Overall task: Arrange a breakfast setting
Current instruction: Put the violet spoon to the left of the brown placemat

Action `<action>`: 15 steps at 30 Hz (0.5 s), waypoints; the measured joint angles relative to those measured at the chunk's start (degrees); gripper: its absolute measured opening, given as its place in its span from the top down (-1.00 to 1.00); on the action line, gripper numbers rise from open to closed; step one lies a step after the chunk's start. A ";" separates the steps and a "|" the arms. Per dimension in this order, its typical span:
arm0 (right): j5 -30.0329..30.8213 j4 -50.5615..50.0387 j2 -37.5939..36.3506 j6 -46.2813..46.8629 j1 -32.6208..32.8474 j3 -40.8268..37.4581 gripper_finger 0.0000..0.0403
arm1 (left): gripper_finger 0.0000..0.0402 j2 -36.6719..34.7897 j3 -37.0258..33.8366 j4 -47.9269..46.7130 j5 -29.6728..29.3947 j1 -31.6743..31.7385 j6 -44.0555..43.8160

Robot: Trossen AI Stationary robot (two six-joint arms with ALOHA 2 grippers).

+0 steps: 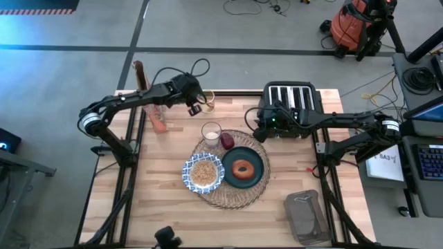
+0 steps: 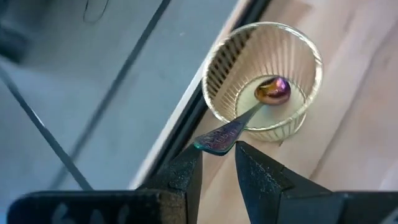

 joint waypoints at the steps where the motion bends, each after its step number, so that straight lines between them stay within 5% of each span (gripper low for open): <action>1: -0.02 -0.02 0.00 -0.35 0.00 0.00 0.55 | 0.60 -0.05 0.00 -0.07 0.02 0.10 -2.94; 9: -0.11 -0.17 0.00 -2.07 0.00 -0.20 0.55 | 0.60 -1.53 0.00 -0.84 12.05 2.30 -18.88; 15: -0.11 -0.35 0.00 -2.31 0.00 -0.24 0.55 | 0.60 -1.73 0.01 -0.84 12.60 4.56 -23.30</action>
